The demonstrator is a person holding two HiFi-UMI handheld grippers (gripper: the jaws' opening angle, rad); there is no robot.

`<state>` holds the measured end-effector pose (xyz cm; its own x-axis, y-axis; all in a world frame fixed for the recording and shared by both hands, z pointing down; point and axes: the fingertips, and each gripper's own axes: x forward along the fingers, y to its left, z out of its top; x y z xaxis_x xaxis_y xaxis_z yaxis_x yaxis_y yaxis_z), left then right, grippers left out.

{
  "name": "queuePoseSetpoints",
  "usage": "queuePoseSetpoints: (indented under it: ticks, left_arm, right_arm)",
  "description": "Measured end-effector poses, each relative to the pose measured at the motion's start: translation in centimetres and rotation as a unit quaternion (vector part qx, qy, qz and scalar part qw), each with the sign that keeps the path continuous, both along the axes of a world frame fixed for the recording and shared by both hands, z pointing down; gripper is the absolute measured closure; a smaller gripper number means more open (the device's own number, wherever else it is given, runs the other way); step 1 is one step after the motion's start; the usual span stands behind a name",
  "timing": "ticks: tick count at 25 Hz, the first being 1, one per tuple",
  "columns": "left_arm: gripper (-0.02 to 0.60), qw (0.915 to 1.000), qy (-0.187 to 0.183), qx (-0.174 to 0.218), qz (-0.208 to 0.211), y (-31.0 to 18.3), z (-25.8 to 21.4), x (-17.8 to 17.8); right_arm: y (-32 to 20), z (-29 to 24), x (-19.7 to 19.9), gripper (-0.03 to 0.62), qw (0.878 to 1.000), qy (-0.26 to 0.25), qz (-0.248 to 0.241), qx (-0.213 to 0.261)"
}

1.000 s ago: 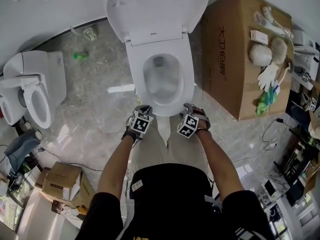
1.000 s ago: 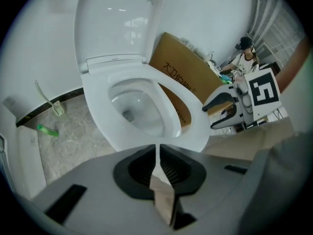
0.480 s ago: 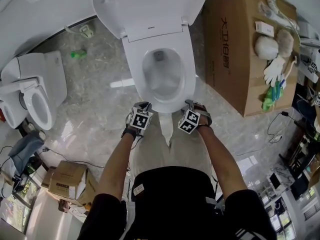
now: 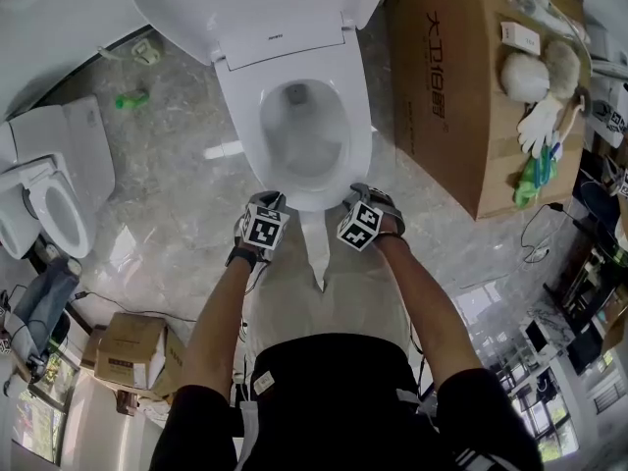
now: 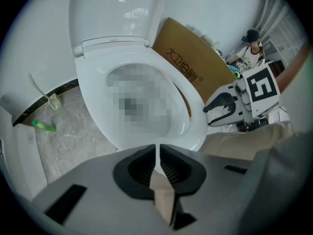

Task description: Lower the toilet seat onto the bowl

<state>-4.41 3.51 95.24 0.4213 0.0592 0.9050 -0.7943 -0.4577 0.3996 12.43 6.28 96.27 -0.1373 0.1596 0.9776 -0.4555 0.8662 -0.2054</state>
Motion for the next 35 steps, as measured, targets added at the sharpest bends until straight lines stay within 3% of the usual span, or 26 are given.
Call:
queuePoseSetpoints:
  ticks: [14,24,27,35]
  left_arm:
    - [0.548,0.9999,-0.004,-0.013,0.010,0.8,2.2,0.2]
    - [0.548,0.9993,-0.018,-0.010,0.030,1.6,1.9,-1.0]
    - [0.548,0.9992,-0.024,-0.008,0.032,1.4,2.0,-1.5]
    - [0.548,0.9990,-0.025,-0.002,0.038,0.9,1.8,-1.3]
  right_arm:
    - [0.3,3.5,0.1,0.445,1.000,0.003,0.005,-0.022]
    - [-0.7,4.9,0.4,0.471,0.999,0.025,0.027,-0.009]
    - [-1.2,5.3,0.6,0.513,0.999,0.037,0.036,-0.001]
    - [-1.8,6.1,1.2,0.543,0.996,0.059,0.063,-0.003]
